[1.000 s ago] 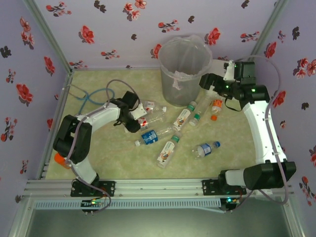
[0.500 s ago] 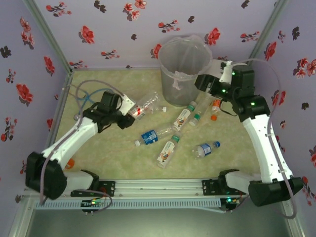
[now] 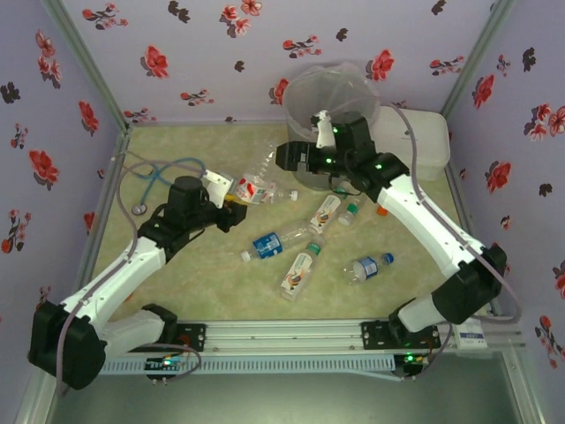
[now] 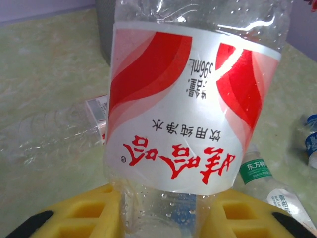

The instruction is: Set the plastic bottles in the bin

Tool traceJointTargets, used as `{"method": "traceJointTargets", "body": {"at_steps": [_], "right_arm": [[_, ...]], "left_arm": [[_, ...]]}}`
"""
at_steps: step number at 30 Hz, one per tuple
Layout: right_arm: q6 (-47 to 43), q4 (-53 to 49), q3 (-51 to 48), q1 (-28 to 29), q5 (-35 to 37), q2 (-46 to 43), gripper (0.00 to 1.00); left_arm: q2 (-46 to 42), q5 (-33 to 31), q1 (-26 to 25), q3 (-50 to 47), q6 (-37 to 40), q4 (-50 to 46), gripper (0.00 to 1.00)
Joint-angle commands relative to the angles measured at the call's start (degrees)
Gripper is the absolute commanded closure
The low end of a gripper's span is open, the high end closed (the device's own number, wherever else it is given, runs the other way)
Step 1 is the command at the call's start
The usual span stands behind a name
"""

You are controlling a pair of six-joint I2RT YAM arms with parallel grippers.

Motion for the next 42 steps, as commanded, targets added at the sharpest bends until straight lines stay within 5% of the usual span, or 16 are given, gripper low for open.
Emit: {"method": "traceJointTargets", "body": {"at_steps": [1, 14, 20, 23, 24, 31, 35, 39, 42], "right_arm": [[-0.2, 1.99, 3.55, 0.86, -0.95, 2.38, 0.01], [-1.04, 0.84, 6.43, 0.76, -0.07, 5.91, 0.41], [-3.66, -0.91, 11.2, -0.39, 0.17, 6.27, 0.52], [-5.82, -2.42, 14.69, -2.21, 0.52, 6.26, 0.54], [-6.14, -2.53, 16.36, -3.01, -0.07, 6.09, 0.55], [-5.8, 0.56, 24.65, -10.09, -2.57, 2.89, 0.66], [-9.12, -0.07, 26.96, -14.5, 2.5, 0.91, 0.8], [-19.21, -0.93, 25.74, -15.57, 15.03, -0.14, 0.99], [-23.2, -2.28, 26.86, -17.19, 19.64, 1.9, 1.0]], "left_arm": [[-0.66, 1.89, -0.96, -0.11, 0.54, 2.46, 0.83], [0.98, 1.99, -1.37, 0.88, 1.43, 1.73, 0.77], [2.54, 1.49, -1.37, 5.01, 1.6, -1.8, 0.44], [2.27, -1.07, -1.42, 5.34, 0.07, -1.14, 0.05], [2.16, -1.48, -1.37, 5.32, -0.36, -0.97, 0.0], [2.77, -1.92, -1.37, 6.08, -0.87, -2.24, 0.0], [4.15, -2.09, -1.37, 6.43, -1.45, -3.46, 0.0], [5.8, -6.64, -1.37, 7.85, -1.01, -7.65, 0.0], [7.29, -9.79, -1.37, 9.38, -0.26, -11.12, 0.0]]}}
